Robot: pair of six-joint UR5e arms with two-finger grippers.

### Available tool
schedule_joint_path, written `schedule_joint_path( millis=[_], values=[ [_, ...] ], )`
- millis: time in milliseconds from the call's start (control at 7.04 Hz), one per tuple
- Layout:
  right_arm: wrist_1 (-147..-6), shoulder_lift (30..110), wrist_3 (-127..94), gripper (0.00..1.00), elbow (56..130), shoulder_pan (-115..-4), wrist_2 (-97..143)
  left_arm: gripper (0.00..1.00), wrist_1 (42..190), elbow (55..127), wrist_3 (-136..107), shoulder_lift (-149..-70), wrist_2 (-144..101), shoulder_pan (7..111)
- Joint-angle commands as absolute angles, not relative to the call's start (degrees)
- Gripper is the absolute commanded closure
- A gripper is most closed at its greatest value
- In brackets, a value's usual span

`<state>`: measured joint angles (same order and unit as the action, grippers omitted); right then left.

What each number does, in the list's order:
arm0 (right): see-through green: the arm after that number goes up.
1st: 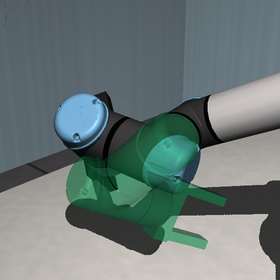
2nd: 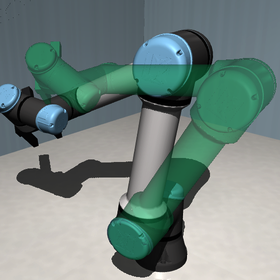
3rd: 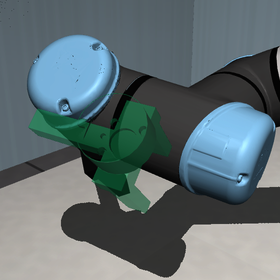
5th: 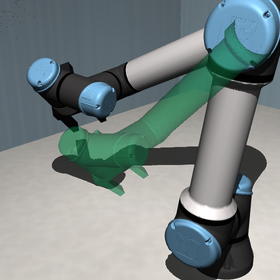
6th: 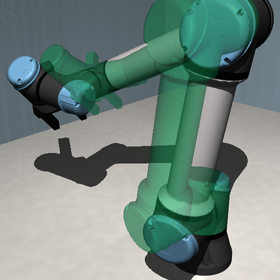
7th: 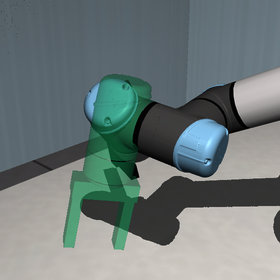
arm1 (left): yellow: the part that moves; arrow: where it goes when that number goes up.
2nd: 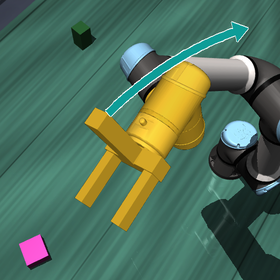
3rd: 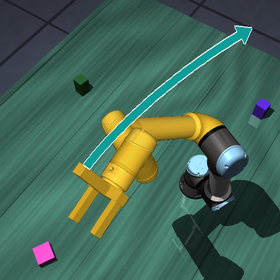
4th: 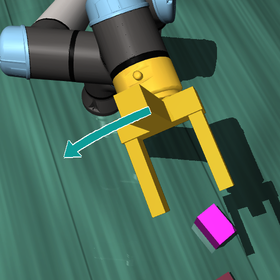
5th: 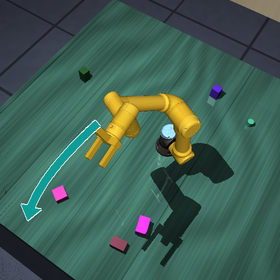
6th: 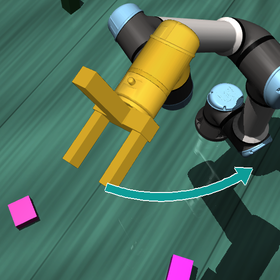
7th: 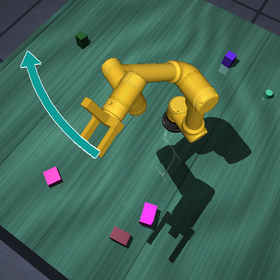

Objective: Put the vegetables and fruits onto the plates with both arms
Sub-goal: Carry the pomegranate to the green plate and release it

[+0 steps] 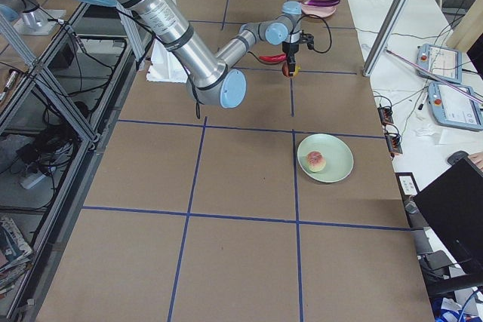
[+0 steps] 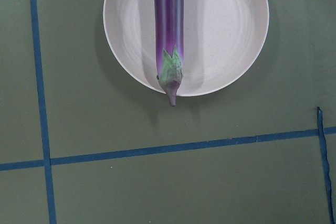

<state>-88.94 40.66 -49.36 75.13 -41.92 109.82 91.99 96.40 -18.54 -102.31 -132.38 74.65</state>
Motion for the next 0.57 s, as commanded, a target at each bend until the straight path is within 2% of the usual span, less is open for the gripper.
schedule_joint_path(
  millis=[0, 284, 426],
  values=[
    [-88.5, 47.4, -26.3, 0.85, 75.3, -52.9, 113.5, 0.00, 92.0, 96.3, -18.5, -102.2, -132.5, 74.4],
    [-80.9, 55.2, -12.2, 0.85, 73.0, -60.0, 119.6, 0.00, 92.0, 95.9, -18.5, -102.4, -132.5, 74.2],
    [-70.3, 57.8, -10.8, 0.85, 67.6, -61.8, 122.7, 0.00, 92.0, 95.8, -18.5, -102.4, -132.5, 74.0]
  ],
)
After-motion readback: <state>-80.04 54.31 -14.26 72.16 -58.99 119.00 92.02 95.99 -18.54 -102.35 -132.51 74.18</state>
